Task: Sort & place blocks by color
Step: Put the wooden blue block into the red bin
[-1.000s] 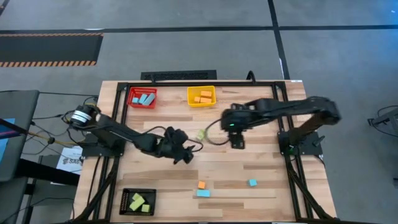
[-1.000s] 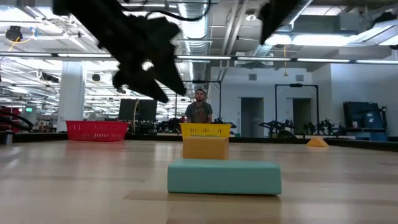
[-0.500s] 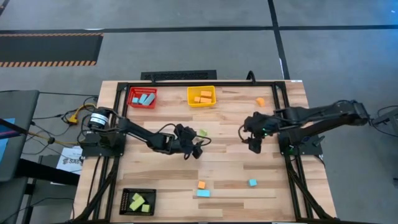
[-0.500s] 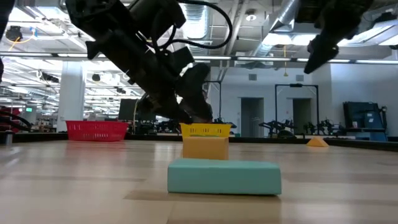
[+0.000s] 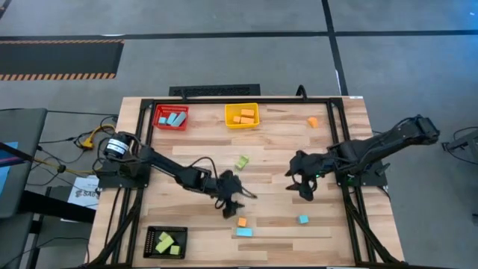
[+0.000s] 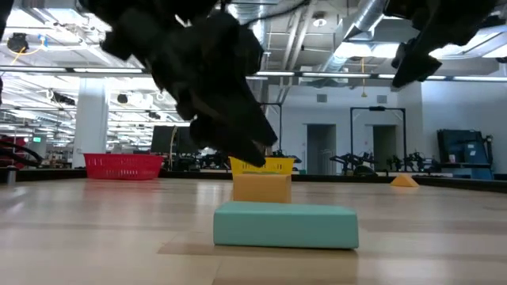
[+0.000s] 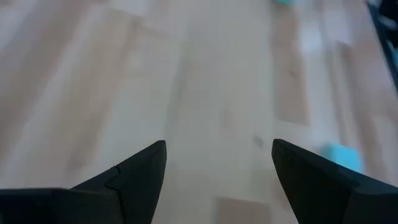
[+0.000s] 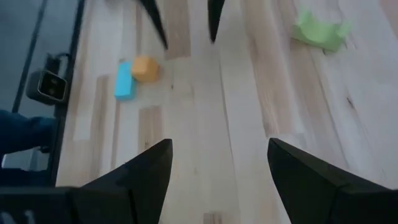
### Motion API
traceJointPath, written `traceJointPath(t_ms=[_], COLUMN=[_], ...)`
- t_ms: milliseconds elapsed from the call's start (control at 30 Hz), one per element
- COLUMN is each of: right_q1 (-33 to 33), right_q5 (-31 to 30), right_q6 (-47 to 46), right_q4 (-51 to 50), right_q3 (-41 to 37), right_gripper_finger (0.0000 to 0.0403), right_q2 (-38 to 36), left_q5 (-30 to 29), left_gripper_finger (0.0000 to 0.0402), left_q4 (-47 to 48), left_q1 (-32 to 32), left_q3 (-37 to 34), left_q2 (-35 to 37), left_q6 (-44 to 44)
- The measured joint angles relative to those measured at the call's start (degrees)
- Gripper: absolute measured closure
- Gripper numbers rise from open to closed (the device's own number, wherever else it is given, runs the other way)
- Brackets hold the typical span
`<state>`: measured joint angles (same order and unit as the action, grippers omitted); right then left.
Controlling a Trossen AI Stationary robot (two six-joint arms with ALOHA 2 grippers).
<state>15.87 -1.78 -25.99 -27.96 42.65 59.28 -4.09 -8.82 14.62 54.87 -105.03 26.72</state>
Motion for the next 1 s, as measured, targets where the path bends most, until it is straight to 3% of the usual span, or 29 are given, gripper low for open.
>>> traceJointPath(t_ms=[233, 567, 1000], right_q1=[0.4, 3.3, 4.7], right_q5=[0.1, 3.4, 3.4], right_q6=[0.9, -1.7, -7.6], right_q4=[9.1, 14.6, 15.5], right_q3=[0.0, 0.0, 0.1], right_gripper_finger=[0.0122, 0.0122, 0.0122], right_q2=[7.7, 18.7, 19.1], left_q5=[3.2, 0.0, 0.5], left_gripper_finger=[0.0123, 0.0123, 0.0123], left_q4=[3.1, 1.7, -1.8], left_q1=[6.6, 9.9, 10.0], left_q3=[7.1, 7.3, 7.3], left_q2=[0.0, -6.7, -9.2], left_q6=[-6.9, -12.1, -11.9])
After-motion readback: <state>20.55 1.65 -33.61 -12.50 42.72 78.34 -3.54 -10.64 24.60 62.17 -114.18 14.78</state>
